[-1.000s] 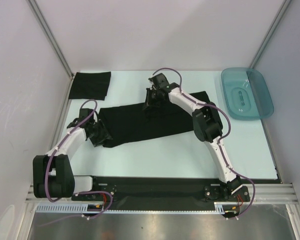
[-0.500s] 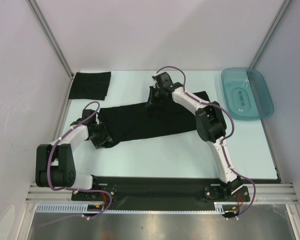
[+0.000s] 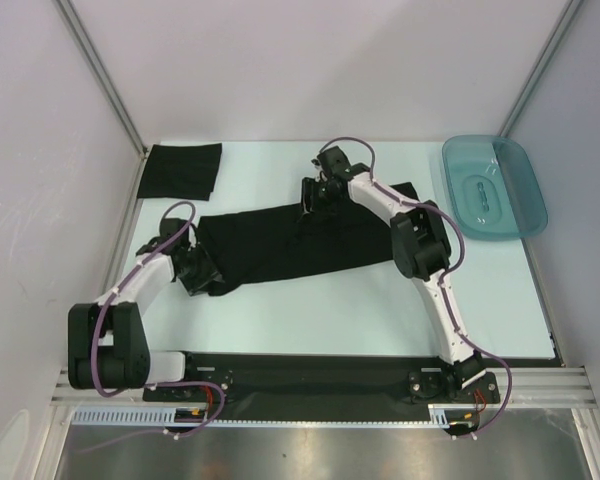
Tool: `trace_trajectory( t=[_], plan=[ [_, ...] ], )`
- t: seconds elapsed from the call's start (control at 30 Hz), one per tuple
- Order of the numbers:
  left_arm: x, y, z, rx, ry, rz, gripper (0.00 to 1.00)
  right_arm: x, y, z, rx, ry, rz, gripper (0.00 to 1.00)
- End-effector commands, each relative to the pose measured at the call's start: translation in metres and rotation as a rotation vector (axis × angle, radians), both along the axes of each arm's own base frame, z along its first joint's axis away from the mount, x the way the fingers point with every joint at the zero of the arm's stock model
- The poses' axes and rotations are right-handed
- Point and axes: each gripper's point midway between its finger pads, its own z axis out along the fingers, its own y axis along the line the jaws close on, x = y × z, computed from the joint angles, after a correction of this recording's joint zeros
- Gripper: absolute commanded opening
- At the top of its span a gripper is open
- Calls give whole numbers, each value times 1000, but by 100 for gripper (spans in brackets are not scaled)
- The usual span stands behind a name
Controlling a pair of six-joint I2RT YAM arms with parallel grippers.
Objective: Fold and stack the t-shirts
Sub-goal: Fold the tshirt
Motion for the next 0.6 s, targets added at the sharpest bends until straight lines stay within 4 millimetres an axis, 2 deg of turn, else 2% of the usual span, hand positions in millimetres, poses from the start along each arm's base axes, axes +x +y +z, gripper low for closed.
trace_trajectory(
  t=[0.0, 0.1, 0.17, 0.2, 0.23, 0.3, 0.33, 0.37, 0.4, 0.43, 0.5, 0.57],
  plan=[
    [5, 5, 17, 17, -71, 13, 54, 7, -8, 42, -20, -87, 22, 62],
    [6, 7, 20, 34, -82, 8, 56, 0, -18, 49, -61, -83, 26, 66],
    [5, 7, 18, 31, -68, 7, 56, -4, -25, 61, -71, -98, 33, 66],
    [4, 6, 16, 22, -59, 5, 56, -11, -31, 54, -84, -74, 33, 66],
    [3, 4, 13, 16, -46, 4, 56, -12, -37, 57, -82, -72, 28, 66],
    [1, 3, 10, 10, -34, 6, 56, -16, -44, 70, -58, -86, 20, 67],
    [1, 2, 9, 0, -40, 5, 55, -23, -57, 56, -69, -46, 4, 67],
    [-1, 1, 6, -4, -34, 4, 55, -25, -62, 67, -46, -56, -4, 67],
    [-1, 0, 5, -9, -33, 4, 54, -23, -66, 68, -30, -59, -21, 67],
    [0, 0, 3, -13, -35, 7, 53, -32, -77, 54, -38, -15, -34, 67],
    [-2, -2, -2, -20, -17, 6, 50, -31, -94, 53, -23, -2, -74, 67],
    [-1, -3, -6, -29, -4, 8, 42, -36, -112, 41, -31, 38, -107, 67]
  ],
)
